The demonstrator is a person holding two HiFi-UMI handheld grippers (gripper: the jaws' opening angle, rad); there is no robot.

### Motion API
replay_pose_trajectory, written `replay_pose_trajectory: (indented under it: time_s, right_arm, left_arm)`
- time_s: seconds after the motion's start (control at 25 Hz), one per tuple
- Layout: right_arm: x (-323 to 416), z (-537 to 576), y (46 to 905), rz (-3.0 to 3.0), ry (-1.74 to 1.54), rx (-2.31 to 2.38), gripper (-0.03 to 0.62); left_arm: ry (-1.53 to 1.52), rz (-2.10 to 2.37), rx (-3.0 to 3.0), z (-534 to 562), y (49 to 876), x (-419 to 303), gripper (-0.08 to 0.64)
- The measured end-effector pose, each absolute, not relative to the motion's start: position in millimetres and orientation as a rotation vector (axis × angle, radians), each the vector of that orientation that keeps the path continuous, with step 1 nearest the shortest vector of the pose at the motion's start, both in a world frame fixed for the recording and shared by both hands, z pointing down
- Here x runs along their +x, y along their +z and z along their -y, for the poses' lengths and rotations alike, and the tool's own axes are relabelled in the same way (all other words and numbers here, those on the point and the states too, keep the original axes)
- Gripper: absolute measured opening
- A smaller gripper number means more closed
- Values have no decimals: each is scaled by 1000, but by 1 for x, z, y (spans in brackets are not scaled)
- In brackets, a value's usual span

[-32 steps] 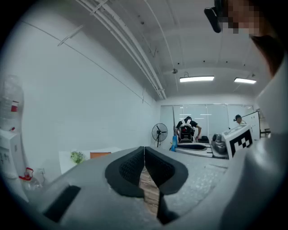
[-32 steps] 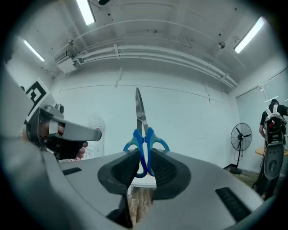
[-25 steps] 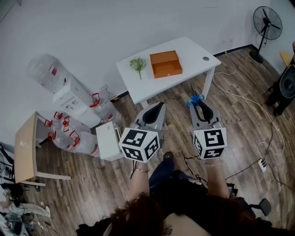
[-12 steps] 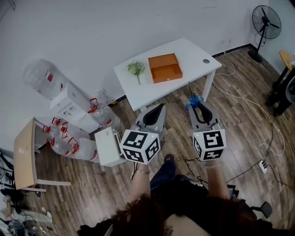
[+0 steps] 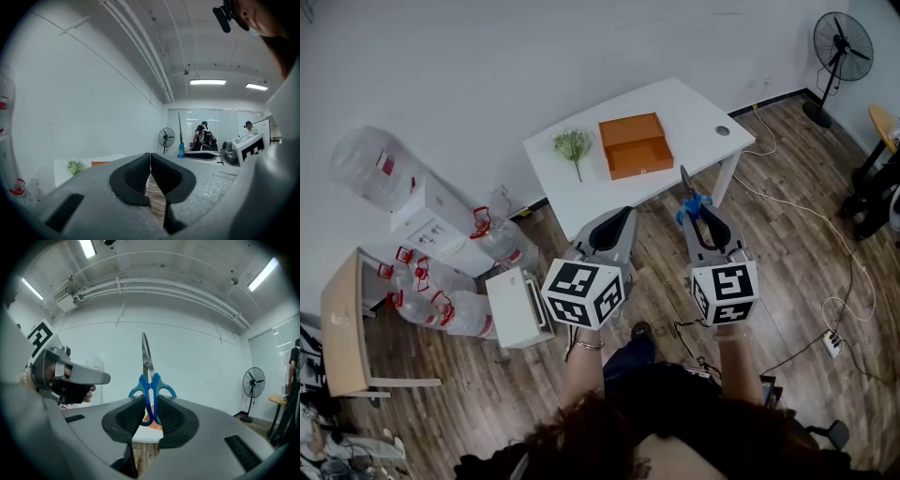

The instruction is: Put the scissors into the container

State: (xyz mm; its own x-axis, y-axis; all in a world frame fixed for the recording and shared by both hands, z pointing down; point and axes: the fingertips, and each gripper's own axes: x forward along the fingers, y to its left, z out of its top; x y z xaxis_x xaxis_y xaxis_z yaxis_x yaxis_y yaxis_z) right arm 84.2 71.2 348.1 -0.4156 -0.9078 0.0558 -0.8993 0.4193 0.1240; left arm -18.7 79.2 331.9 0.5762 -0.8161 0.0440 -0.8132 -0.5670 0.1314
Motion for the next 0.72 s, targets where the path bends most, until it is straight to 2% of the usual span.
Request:
replay_pose_trajectory:
  time_s: [0.72]
  right_arm:
    - [47, 26, 343, 2448, -191, 1673, 77]
  left_arm:
    - [-43, 1318, 2726, 23, 318, -59, 18]
